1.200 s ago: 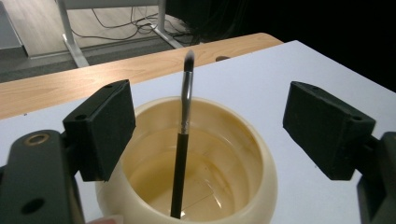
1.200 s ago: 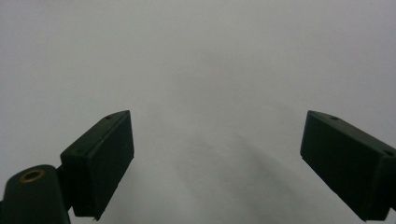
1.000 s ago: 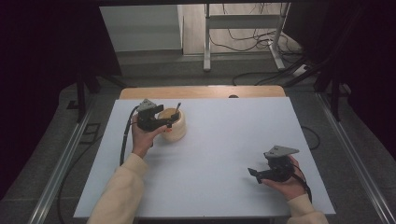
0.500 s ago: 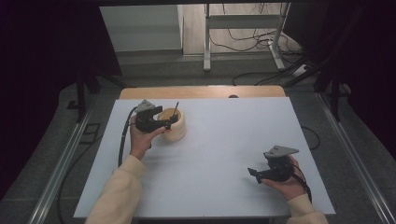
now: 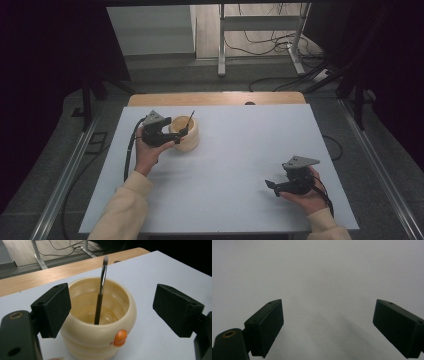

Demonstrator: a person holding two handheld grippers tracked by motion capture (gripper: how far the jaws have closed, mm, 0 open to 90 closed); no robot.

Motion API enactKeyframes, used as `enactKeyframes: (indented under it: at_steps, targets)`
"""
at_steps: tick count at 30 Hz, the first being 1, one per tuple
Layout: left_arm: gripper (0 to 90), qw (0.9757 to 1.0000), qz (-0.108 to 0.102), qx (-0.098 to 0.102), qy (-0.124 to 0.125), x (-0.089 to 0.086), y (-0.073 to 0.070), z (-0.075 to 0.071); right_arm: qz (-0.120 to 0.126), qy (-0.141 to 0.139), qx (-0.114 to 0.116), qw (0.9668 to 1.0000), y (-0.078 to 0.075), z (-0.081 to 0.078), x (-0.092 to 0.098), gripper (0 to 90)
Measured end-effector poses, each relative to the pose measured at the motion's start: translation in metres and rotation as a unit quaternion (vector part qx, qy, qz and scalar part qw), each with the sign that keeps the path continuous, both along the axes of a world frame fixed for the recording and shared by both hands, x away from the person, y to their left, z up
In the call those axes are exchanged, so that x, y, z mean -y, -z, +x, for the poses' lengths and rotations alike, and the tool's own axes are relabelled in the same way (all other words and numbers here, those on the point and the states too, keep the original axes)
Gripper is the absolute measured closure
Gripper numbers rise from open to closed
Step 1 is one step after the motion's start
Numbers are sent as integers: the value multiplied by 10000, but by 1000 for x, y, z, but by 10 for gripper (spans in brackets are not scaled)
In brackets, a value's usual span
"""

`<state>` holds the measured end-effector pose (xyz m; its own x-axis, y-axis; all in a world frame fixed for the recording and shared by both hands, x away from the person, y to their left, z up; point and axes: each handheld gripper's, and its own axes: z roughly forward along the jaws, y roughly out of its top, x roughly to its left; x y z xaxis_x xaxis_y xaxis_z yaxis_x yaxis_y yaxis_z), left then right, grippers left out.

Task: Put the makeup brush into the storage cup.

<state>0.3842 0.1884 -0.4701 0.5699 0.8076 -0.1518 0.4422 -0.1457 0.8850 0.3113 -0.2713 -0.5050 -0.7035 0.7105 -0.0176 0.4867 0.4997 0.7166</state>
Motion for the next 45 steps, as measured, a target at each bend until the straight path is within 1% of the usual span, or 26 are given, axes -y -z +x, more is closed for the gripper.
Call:
enactKeyframes:
  at_steps: [4, 9, 16, 22, 27, 29, 32, 37, 40, 42, 45]
  targets:
    - [152, 10000, 15, 0, -16, -4, -2, -7, -22, -11, 2, 10000, 0, 0, 0, 94]
    - [154, 9999, 160, -9, -31, -8, -3, -16, -18, -1, 5, 10000, 0, -1, -1, 94]
    - [152, 9996, 272, 47, 58, -12, -4, -31, -33, 2, 18, 10000, 0, -1, -2, 94]
    - [153, 9990, 442, -6, 105, -15, -1, -43, -27, 3, 25, 10000, -1, -1, -1, 94]
    - [157, 9986, 518, -57, 109, -18, 2, -52, -31, 9, 28, 10000, -1, -2, -1, 94]
    - [161, 9986, 525, -60, 77, -20, 3, -56, -31, 9, 29, 10000, -1, -2, -2, 94]
    - [163, 9988, 475, -79, 88, -21, 7, -61, -23, 21, 31, 10000, -1, -2, -2, 94]
    - [162, 9983, 582, -72, 60, -24, 12, -70, 0, 26, 49, 10000, -2, -3, -1, 95]
    - [160, 9982, 587, -105, 67, -26, 13, -76, 16, 41, 59, 10000, -2, -3, -1, 94]
    - [160, 9981, 612, -94, 66, -27, 13, -80, 23, 43, 66, 10000, -2, -3, -1, 94]
    - [160, 9982, 583, -118, 93, -31, 14, -87, 31, 35, 82, 10000, -3, -3, -1, 94]
